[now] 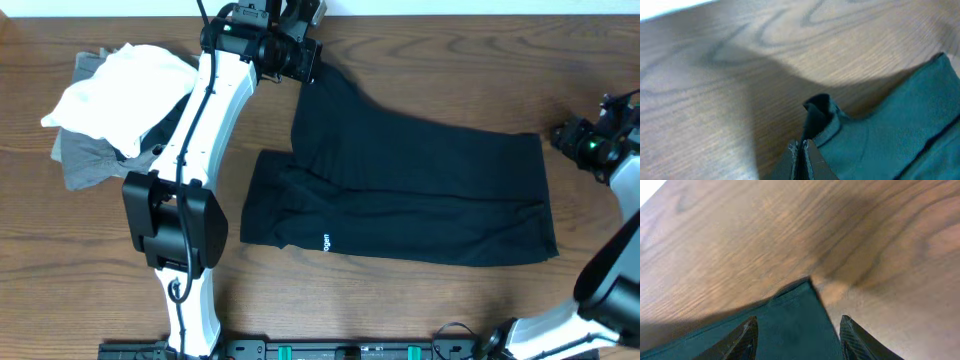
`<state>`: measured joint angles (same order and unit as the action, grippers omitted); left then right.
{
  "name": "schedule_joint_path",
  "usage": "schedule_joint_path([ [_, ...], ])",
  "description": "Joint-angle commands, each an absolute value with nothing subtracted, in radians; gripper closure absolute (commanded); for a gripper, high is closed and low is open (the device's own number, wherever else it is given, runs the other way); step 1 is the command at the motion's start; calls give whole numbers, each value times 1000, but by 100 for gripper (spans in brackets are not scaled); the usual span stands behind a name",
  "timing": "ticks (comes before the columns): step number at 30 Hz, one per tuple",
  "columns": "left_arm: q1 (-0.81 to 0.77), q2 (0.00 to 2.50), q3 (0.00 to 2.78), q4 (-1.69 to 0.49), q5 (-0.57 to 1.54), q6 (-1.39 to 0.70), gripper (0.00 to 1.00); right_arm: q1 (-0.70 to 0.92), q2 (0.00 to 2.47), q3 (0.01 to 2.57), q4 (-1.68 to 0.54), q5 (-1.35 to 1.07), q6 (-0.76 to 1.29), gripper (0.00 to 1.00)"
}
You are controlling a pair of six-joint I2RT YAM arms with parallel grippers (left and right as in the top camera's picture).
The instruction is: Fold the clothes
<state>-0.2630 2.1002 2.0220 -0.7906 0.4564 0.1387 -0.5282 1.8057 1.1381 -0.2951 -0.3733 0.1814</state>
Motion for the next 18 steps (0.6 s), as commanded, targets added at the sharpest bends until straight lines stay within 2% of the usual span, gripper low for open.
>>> schedule_joint_path([
  [1,-262,2121,2027,-815,461,150,94,-517,1895,1150,-253,-401,174,48],
  [7,-262,2121,2027,-834,460,150,94,-516,2004,1151,-197,-401,156,40],
  [18,-262,2121,2027,-839,461,149,94,-487,2055,1151,-188,-428,155,42],
])
